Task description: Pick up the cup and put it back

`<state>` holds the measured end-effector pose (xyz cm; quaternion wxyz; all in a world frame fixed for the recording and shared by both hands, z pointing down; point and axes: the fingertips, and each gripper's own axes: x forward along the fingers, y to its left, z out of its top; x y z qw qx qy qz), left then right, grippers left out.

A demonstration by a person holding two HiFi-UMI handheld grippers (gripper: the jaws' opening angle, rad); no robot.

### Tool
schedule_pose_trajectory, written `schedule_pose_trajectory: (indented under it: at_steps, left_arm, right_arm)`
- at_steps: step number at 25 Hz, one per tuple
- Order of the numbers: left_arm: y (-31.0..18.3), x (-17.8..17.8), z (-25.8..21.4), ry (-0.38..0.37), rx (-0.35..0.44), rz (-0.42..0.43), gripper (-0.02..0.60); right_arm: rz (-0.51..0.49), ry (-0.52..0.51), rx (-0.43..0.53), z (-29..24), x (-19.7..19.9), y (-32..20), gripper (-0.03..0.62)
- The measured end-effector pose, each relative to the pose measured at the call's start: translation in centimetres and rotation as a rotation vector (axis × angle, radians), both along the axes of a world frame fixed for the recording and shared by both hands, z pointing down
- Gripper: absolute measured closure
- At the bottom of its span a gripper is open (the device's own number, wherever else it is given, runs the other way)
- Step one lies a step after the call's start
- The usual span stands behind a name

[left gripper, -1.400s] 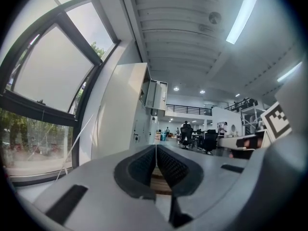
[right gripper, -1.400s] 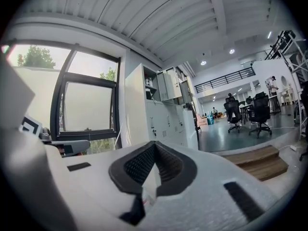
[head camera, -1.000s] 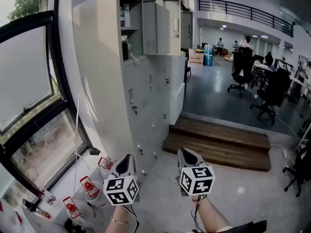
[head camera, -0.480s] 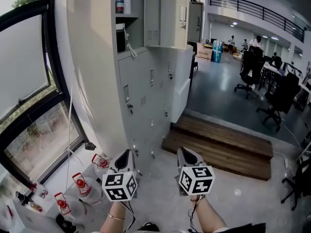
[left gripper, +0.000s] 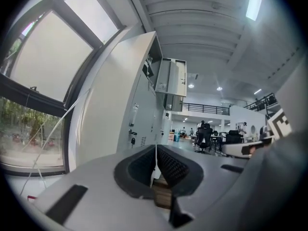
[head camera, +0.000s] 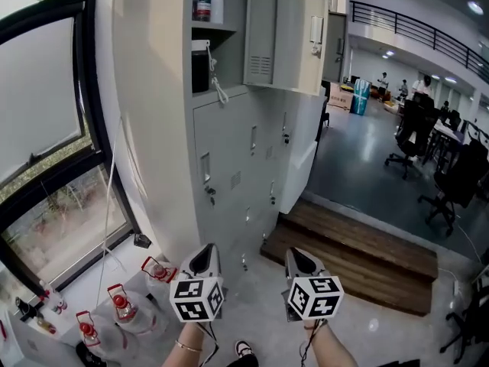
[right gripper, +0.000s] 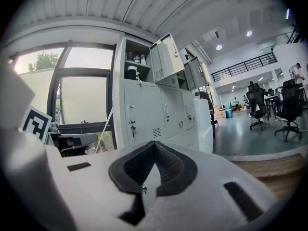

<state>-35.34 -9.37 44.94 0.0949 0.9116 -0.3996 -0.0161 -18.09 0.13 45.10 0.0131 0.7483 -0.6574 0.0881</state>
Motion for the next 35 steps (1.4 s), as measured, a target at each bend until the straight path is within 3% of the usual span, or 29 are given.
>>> schedule_pose_trajectory:
  at_steps: [7, 18, 24, 30, 35]
  left_arm:
    - [-7.5, 5.1, -1.2, 0.020, 0.010, -0.062, 0.568]
    - [-15.2, 7.5, -3.1, 0.001, 0.045, -0.218, 0.568]
    - [-16.4, 7.0, -4.1, -0.031, 0.065, -0.377, 0.568]
    - [-15.4, 6.9, -4.3, -0.017, 0.053, -0.605, 0.568]
    - [-13.9, 6.6, -4.5, -0.039, 0.046, -0.721, 0.568]
  right_arm:
    - [-0.081, 0.024, 0.026, -2.5, 5.6, -9.7, 0.603]
    - [-0.228, 0.020, 0.070, -4.5, 9.4, -20.5, 0.603]
    - [-0.369, -0.013, 0.084, -4.7, 10.1, -25.2, 0.603]
    - [-0.582, -0.009, 0.086, -5.3, 9.8, -28.5, 0.603]
    - [-0.708, -0.002, 0.105, -6.6, 8.4, -29.9, 0.603]
